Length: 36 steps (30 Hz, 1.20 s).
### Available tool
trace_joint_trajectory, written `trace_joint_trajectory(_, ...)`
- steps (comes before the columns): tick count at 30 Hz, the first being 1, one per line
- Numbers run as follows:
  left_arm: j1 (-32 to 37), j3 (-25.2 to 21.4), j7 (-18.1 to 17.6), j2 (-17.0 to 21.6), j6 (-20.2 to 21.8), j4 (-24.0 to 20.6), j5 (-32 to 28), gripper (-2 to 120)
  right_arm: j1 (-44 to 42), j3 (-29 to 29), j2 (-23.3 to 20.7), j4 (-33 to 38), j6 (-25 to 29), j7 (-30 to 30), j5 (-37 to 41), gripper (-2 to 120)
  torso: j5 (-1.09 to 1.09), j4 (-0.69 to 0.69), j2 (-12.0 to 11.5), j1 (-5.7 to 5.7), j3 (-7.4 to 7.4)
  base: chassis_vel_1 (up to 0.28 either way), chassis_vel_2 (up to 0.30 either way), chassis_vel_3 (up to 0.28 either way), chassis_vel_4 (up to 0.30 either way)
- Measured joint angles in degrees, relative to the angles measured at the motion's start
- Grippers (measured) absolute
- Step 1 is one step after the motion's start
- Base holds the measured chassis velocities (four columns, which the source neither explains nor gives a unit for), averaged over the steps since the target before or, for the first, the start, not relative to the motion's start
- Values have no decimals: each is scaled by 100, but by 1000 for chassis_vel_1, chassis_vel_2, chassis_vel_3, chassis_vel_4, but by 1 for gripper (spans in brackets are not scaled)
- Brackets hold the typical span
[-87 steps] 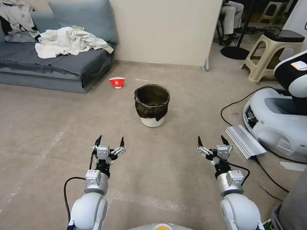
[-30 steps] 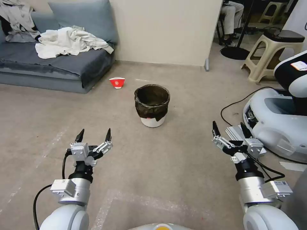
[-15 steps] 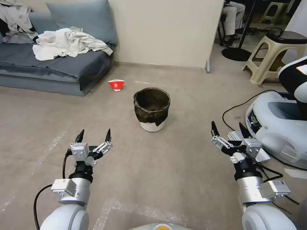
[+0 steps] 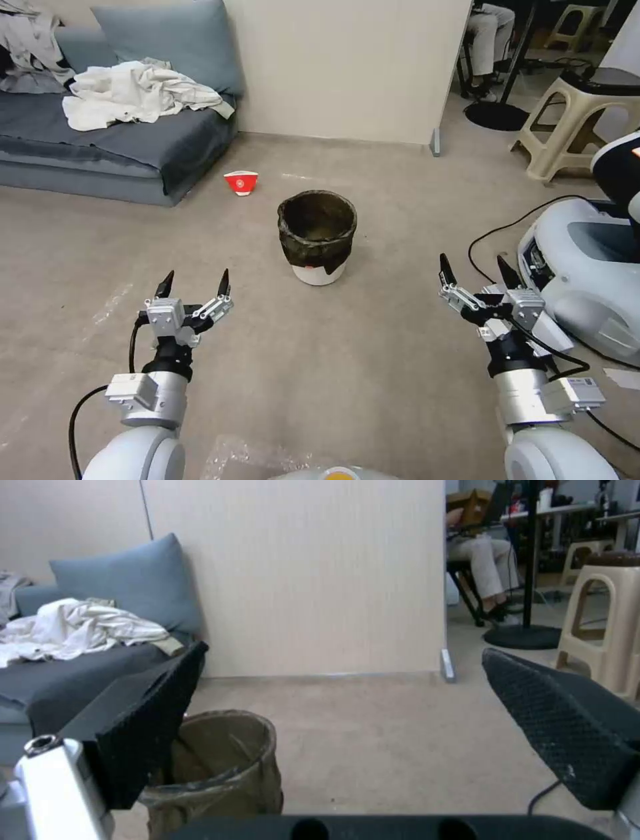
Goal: Pick up the trash can from the floor.
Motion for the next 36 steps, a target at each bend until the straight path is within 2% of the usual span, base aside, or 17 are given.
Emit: trace_joint_trajectory(36, 14, -37, -22, -21, -12, -28, 9, 100, -22, -16, 19, 32, 9, -50, -10, 100, 0, 0, 0, 0, 0, -106, 107, 108, -100)
